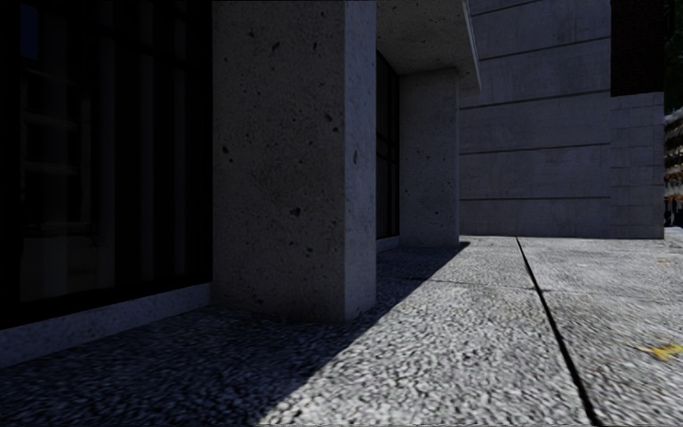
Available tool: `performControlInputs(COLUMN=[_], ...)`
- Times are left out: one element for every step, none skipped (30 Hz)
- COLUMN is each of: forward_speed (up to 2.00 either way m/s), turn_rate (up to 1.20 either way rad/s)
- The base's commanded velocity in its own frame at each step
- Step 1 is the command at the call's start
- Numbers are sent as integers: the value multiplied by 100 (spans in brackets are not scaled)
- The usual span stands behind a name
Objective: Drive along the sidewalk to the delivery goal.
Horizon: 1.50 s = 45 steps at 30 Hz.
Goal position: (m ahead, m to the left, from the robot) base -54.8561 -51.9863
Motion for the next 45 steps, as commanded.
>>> performControlInputs(forward_speed=[129,129,129,131,131,141,200,200,200,200,200,200,200,200,200,200,200,200,200,200,200,200,200,200,200,200,200,200,200,200,200,200,200,200,200,200,200,200,200,200,200,200,200,200,200], turn_rate=[-80,-80,-80,-80,-80,-80,-80,-80,-80,-80,-80,-80,-80,-80,-80,-79,-78,-78,-78,-78,-78,-78,-77,-66,0,0,0,0,0,0,0,0,0,0,0,0,0,0,0,0,0,0,0,0,0])
